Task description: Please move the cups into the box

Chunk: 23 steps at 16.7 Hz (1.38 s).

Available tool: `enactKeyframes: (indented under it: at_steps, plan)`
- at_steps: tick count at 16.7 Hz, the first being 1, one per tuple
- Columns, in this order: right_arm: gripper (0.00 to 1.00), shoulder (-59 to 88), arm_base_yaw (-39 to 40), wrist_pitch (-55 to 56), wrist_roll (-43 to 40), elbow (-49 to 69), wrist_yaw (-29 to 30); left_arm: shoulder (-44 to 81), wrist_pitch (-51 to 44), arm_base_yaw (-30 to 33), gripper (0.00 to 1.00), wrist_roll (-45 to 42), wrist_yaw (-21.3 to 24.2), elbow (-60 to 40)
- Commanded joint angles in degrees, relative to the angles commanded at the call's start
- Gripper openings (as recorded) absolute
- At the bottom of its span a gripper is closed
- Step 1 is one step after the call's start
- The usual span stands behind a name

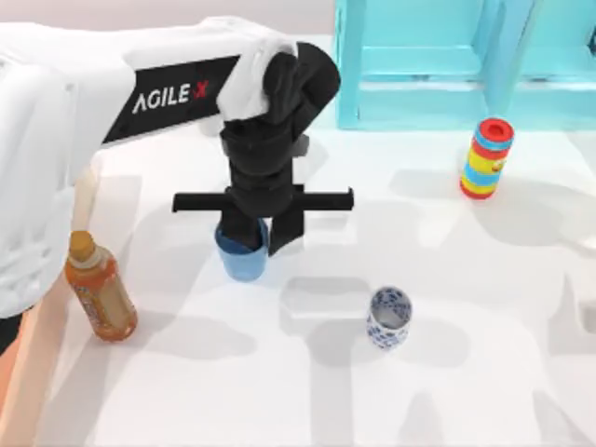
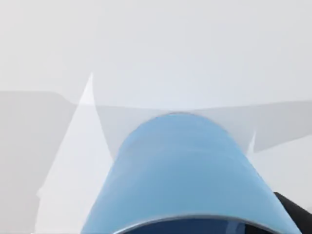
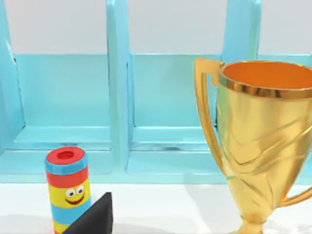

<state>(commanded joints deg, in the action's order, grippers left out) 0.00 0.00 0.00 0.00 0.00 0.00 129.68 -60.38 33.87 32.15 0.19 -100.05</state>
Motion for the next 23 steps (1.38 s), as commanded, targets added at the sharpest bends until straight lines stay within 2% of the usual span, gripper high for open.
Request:
enactKeyframes:
  at_steps: [5, 13, 19, 23]
  plan:
    - [1.00, 0.0, 0.0, 0.0, 0.0, 0.0, 0.0, -1.7, -1.9, -1.3, 0.00, -1.8, 0.0, -0.1]
    - [1.00, 0.0, 0.0, 0.0, 0.0, 0.0, 0.0, -13.2, -14.5, -11.8, 0.00, -11.7, -0.1, -1.2]
    - [1.00, 0.0, 0.0, 0.0, 0.0, 0.0, 0.0, -13.7, -14.9, -12.3, 0.00, -12.4, -0.2, -1.1]
    - [1.00, 0.0, 0.0, 0.0, 0.0, 0.0, 0.0, -17.7, -14.1, -18.0, 0.00, -17.2, -0.5, 2.6]
